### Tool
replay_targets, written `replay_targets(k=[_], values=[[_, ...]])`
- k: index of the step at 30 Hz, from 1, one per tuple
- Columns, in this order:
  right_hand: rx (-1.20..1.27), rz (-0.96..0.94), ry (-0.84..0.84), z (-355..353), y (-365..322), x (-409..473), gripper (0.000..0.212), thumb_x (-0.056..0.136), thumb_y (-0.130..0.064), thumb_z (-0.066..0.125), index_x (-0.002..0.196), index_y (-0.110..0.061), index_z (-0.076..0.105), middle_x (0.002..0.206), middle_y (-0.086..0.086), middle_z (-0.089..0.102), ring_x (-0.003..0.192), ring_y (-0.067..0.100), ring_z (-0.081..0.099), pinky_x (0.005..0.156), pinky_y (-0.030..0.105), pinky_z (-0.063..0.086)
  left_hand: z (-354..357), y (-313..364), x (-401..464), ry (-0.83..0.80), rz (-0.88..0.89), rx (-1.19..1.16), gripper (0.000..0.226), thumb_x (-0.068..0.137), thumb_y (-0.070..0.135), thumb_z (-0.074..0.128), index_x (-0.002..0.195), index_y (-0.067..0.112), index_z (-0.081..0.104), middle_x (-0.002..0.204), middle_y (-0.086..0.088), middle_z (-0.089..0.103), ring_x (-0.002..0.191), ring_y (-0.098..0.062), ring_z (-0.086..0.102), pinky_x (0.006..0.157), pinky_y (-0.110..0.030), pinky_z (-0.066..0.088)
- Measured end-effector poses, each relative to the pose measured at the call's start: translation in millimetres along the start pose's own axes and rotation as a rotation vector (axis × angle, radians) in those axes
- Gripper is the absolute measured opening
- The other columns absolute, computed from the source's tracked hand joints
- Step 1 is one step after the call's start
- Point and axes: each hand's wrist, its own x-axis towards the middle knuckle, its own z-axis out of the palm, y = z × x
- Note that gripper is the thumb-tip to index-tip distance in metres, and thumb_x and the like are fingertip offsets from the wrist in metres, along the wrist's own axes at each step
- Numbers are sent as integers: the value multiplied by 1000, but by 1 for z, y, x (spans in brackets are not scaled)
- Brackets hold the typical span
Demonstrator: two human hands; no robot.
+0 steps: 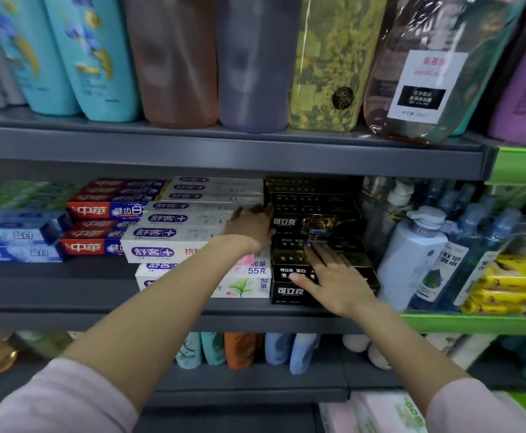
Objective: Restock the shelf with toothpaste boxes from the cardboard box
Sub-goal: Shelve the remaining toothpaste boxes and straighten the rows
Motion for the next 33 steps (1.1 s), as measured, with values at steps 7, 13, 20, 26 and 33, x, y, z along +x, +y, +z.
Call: replay_targets(k=[7,13,20,26,33], values=[[-22,-35,-9,-3,-2,0,97,79,-80,31,152,-21,6,160,0,5,147,19,5,121,36,6,5,2,-2,-7,-19,-10,60,97,28,38,151,17,15,152,-10,32,139,-25,33,119,-40,16],[-26,-77,-17,-1,3,8,101,77,-76,45,152,-22,4,160,-2,4,147,20,8,121,37,11,4,3,-1,-22,-21,-14,63,95,31,45,150,18,16,153,-8,32,142,-24,27,119,-43,10],[153,-66,-23,-20,3,10,91,82,-67,49,152,-23,11,158,-2,7,145,22,11,118,36,19,3,6,3,47,-24,-112,49,92,30,49,137,17,36,129,-11,57,119,-30,52,105,-41,35],[35,57,179,-37,10,36,74,95,-49,42,152,-22,3,160,0,-2,147,21,-3,119,35,9,2,11,11,29,-56,-204,34,94,31,46,122,13,53,124,-9,61,113,-28,56,99,-36,38],[-19,33,262,-40,7,58,79,89,-61,42,150,-20,14,158,2,13,144,24,15,120,37,10,-5,3,32,92,-196,-479,16,89,21,45,91,11,58,101,-12,66,91,-28,61,77,-32,46]])
